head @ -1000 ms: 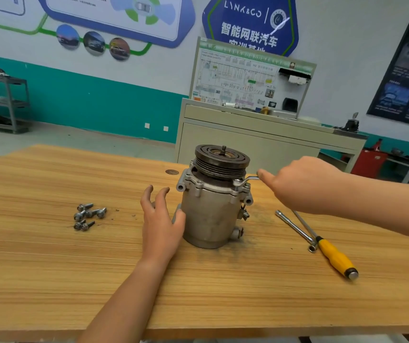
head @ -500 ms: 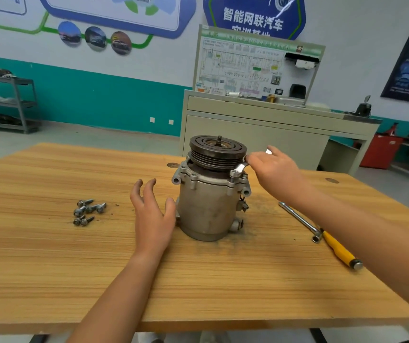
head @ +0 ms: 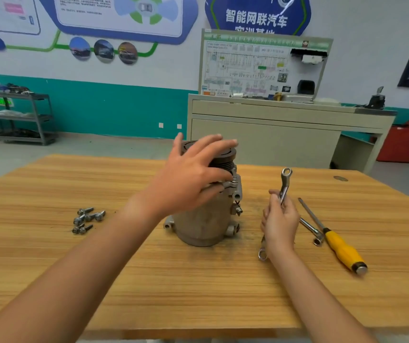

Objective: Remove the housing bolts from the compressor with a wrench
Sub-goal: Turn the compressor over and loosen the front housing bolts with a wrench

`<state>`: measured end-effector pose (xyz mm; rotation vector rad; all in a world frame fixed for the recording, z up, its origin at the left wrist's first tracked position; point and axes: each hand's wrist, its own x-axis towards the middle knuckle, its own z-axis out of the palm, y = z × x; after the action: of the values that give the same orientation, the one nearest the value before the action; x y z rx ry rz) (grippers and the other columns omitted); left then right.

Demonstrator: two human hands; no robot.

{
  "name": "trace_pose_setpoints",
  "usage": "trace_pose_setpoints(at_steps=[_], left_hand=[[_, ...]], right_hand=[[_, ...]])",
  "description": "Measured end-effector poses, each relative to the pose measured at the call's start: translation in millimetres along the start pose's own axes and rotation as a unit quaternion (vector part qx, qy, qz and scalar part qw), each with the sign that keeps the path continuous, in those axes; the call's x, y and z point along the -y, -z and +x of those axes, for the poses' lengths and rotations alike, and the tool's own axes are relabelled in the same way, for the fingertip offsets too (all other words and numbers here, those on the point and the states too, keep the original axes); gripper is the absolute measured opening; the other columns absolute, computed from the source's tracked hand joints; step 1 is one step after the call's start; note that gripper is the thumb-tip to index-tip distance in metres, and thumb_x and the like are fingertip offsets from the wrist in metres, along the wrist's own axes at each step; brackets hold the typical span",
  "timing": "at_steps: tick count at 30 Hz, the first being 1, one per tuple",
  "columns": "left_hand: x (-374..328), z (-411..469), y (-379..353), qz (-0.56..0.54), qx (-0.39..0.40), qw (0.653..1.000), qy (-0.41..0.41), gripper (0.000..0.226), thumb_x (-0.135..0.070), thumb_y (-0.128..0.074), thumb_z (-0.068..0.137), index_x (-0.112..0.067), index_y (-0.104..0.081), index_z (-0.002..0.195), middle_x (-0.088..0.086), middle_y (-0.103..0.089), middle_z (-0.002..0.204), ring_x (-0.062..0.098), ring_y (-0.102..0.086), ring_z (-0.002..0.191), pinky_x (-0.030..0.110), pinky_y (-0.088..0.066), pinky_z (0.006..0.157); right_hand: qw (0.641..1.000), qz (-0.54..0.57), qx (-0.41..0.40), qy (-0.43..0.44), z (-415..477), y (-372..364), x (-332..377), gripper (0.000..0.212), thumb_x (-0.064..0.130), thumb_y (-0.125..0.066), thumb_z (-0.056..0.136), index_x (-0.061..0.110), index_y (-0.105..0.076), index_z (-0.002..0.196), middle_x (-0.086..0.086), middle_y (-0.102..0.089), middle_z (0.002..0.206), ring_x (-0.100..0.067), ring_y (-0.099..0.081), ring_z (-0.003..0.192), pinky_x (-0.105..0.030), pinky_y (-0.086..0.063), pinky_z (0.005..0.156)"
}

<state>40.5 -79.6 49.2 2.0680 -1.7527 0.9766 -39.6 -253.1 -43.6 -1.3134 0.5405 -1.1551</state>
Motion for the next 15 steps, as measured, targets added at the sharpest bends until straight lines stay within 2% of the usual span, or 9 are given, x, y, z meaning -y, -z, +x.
trace_pose_setpoints(at_steps=[2,4,8,15], left_hand=[[7,11,4,0.034,0.097,0.995,-0.003,0.026,-0.033,-0.056,0.09,-0.03,-0.065,0.115,-0.004,-0.024,0.155,0.018,-0.011,0.143,0.069,-0.003,0.106],[14,18,4,0.043,0.134,0.99,-0.006,0.028,-0.032,-0.055,0.092,-0.032,-0.062,0.119,-0.008,-0.018,0.156,0.012,-0.004,0.143,0.066,-0.001,0.107],[17,29,6,0.05,0.153,0.986,-0.035,0.024,-0.027,-0.058,0.09,-0.027,-0.066,0.113,-0.007,-0.023,0.154,0.01,-0.007,0.14,0.065,-0.004,0.108],[18,33,6,0.095,0.16,0.98,-0.072,0.02,-0.029,-0.055,0.09,-0.025,-0.067,0.106,-0.007,-0.02,0.155,0.011,-0.004,0.139,0.066,-0.003,0.107]], right_hand=[[0.999,0.034,0.003,-0.003,-7,1,-2,0.02,0.017,-0.042,0.097,0.027,-0.057,0.088,0.002,-0.033,0.058,-0.007,-0.029,0.045,-0.016,-0.025,0.037],[0.999,0.04,0.015,0.006,-11,2,-3,0.02,0.016,-0.042,0.097,0.026,-0.057,0.088,0.003,-0.035,0.058,-0.005,-0.029,0.044,-0.015,-0.025,0.036],[0.997,0.034,0.068,0.025,-20,2,-4,0.022,0.012,-0.041,0.097,0.027,-0.057,0.091,0.002,-0.033,0.055,-0.004,-0.028,0.042,-0.016,-0.025,0.037],[0.996,-0.017,0.086,0.025,-23,3,-7,0.02,0.017,-0.041,0.097,0.029,-0.057,0.097,0.004,-0.037,0.053,-0.008,-0.029,0.044,-0.021,-0.024,0.039]])
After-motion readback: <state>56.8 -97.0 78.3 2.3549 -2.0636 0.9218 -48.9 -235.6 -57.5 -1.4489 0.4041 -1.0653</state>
